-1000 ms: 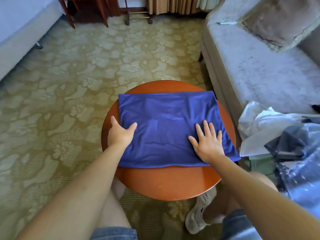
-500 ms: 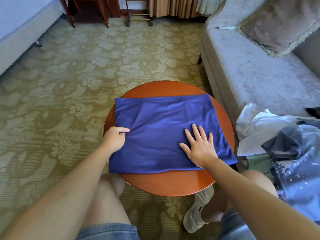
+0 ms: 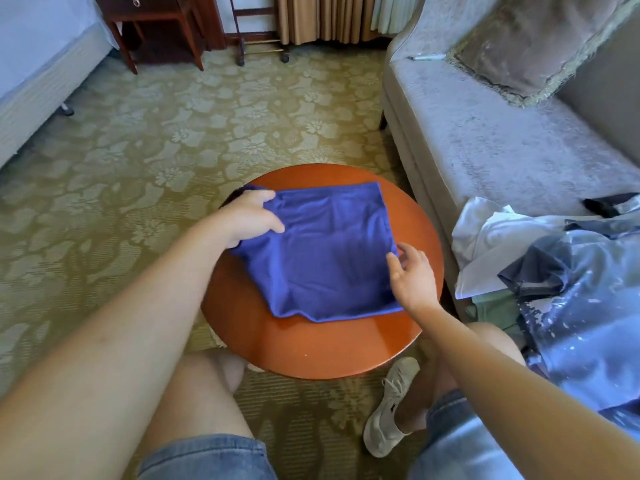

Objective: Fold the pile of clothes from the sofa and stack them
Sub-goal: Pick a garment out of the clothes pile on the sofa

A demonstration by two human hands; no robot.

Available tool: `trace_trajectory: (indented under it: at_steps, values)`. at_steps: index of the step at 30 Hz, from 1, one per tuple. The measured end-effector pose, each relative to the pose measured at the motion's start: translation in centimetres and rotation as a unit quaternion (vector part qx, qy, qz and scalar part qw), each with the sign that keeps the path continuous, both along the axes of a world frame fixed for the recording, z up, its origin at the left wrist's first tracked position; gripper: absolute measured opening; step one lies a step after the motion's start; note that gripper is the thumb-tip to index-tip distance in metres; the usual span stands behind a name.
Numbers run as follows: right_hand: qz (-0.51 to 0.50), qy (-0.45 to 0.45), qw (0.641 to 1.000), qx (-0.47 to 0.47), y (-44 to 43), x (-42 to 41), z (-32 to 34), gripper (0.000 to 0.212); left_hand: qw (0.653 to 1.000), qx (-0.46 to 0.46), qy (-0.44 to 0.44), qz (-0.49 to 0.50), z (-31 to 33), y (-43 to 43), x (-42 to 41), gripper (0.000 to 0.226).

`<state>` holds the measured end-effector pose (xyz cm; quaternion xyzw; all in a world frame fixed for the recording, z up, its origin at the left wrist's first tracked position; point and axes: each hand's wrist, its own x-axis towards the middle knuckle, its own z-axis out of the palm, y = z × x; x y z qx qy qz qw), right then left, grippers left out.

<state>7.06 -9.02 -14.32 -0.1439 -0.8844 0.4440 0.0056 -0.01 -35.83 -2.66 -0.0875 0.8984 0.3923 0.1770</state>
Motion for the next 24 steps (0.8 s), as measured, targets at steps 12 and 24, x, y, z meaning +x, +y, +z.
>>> trace_trajectory:
  at_steps: [12,24]
  values:
    - [0.013,-0.102,0.986,-0.128,3.4,-0.6,-1.0,0.043,0.985,-0.14,0.019,-0.1,-8.0,11.8,4.2,0.059]
    - [0.395,0.053,0.88,0.258,-3.6,-4.3,-0.9,0.037,0.913,-0.324,0.118,-0.218,-15.0,7.4,8.0,0.077]
